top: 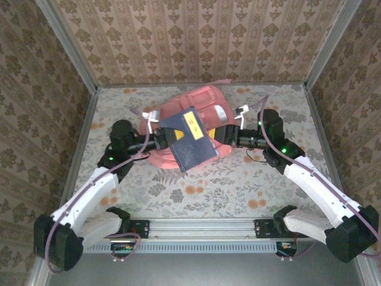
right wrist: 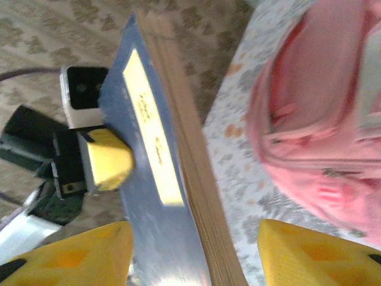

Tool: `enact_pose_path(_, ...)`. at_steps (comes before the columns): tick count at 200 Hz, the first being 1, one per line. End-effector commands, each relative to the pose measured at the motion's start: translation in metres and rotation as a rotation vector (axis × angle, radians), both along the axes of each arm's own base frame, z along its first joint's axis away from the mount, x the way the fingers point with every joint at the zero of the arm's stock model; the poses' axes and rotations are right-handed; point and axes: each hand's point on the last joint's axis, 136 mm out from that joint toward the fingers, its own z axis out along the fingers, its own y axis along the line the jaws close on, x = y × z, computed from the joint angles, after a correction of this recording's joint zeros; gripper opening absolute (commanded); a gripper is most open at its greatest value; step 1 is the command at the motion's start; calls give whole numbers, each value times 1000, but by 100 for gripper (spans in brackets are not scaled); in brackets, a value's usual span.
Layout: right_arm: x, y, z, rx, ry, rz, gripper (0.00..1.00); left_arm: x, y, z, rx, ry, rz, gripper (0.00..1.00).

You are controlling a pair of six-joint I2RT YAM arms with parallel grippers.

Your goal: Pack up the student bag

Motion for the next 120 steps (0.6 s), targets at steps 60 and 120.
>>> enact_pose_path(60,38,36,-28,-406,-47,9,55,5,147,-17,417,89,643,0)
enact_pose_path(120,86,129,-72,-507,10,96,49,-10,243,-32,678,226,1146,0)
